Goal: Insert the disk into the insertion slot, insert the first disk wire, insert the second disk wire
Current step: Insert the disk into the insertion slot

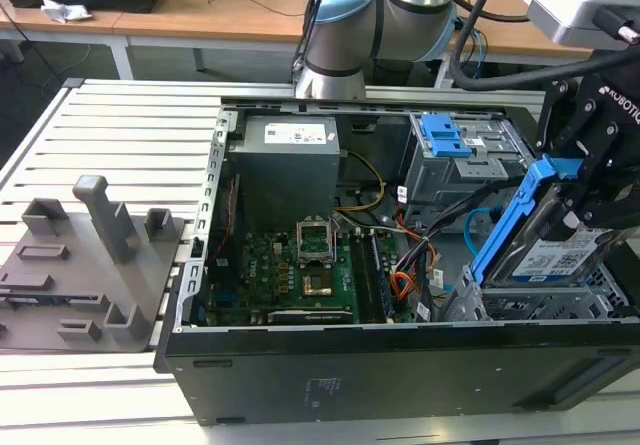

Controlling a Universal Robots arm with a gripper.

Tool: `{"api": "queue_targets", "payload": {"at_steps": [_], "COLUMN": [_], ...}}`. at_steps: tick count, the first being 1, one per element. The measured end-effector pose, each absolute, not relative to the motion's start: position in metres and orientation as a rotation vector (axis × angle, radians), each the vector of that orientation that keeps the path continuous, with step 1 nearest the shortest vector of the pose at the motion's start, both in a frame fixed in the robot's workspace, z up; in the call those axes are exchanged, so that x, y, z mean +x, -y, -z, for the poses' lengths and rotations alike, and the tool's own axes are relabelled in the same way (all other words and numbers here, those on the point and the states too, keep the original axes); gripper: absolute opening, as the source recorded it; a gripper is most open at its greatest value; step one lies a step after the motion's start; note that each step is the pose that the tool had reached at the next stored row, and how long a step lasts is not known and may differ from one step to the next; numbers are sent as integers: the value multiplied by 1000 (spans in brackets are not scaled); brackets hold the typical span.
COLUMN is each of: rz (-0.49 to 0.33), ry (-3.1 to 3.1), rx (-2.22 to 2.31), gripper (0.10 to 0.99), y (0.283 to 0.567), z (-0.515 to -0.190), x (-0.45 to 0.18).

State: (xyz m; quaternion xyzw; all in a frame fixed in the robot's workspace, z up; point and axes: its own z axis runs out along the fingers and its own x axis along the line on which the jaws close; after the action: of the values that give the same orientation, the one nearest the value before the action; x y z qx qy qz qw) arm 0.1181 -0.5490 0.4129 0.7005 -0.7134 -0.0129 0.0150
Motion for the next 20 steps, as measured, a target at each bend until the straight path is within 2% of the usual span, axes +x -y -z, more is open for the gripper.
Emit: {"api": "queue_targets", "payload": {"at_steps": [12, 18, 19, 20], "rz": [40, 40, 40, 40], "ry": [2220, 2220, 2220, 2220], "rx": [2180, 2180, 2180, 2180], "gripper": [361, 361, 373, 435], "y": [549, 549, 549, 549], "z": [-390, -389, -389, -389], "x": [118, 118, 118, 118]}}
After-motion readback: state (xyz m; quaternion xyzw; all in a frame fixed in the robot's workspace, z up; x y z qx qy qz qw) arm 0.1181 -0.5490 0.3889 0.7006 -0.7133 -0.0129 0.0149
